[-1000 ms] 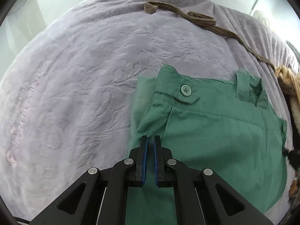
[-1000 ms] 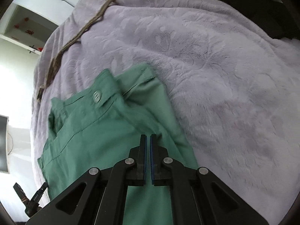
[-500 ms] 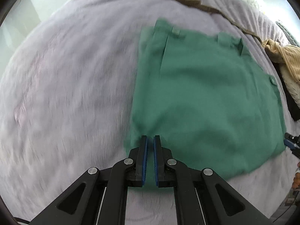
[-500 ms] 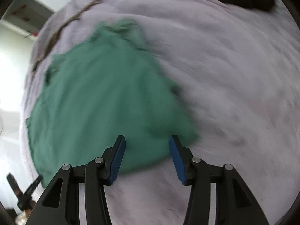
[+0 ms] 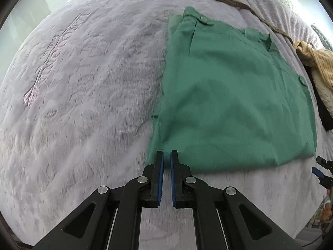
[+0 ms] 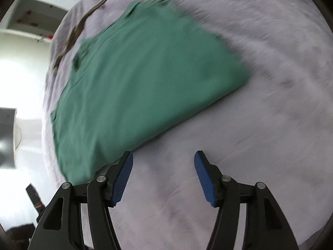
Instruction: Fold large clothes
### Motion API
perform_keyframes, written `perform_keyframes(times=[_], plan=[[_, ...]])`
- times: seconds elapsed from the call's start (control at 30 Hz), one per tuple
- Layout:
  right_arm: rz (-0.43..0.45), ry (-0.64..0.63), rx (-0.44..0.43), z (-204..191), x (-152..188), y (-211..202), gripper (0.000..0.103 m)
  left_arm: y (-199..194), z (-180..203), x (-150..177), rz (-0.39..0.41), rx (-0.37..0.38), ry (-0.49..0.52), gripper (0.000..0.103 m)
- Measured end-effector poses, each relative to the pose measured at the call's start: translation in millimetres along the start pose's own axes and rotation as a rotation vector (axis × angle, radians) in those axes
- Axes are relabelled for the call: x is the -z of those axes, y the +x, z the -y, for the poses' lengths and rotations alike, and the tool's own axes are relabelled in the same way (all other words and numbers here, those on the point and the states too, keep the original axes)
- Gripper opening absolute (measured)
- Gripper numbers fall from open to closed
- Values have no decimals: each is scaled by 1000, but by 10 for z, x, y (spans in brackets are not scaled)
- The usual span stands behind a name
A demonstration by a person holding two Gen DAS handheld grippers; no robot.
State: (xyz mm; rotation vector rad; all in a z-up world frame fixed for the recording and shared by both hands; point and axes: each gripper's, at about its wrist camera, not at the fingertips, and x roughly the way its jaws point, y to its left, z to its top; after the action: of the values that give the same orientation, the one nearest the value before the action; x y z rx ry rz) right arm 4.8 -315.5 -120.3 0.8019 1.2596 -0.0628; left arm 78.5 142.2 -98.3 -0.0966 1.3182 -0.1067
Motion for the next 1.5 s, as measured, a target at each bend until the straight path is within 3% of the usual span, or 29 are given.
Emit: perform_keyframes(times=[0.33,0.53,0.57,0.6,0.63,0.7,0.9,0.93,1.0,1.1,1.23,1.5], plan=[[-105,-67,-77,-527,424,304,68,15,44,273,-60,-3,18,7],[-149,-105,-82,-739,572,469,68,-60,-83,402,-51,0,7,8],[-153,-108,-82,-791,591,507,68,-70,-112,427,-53,-3,5,26],[-159,-114,-83,-829,616,535,70,-79,-127,440,-55,-6,2,85],[-164,-120,-87,-860,636,555,81,-106,-148,454,-47,-14,-10,103],[-167,-127,-95,-904,664,579,82,-218,-199,499,8,-33,-15,102],[-151,-137,-117,-1038,700,637,83,-215,-284,494,4,-41,-21,102],[-146,-144,-118,-1062,697,644,93,-211,-300,491,3,-45,-25,102],[-127,-155,-132,-1104,700,637,103,-199,-329,481,0,-48,-33,102],[-113,-161,-166,-1176,705,654,103,-177,-334,489,-4,-47,-41,102],[-162,-142,-186,-1211,707,754,103,-131,-358,438,-15,-50,-38,102],[-201,-31,-267,-1216,674,931,103,-58,-364,351,-37,-15,-34,102]])
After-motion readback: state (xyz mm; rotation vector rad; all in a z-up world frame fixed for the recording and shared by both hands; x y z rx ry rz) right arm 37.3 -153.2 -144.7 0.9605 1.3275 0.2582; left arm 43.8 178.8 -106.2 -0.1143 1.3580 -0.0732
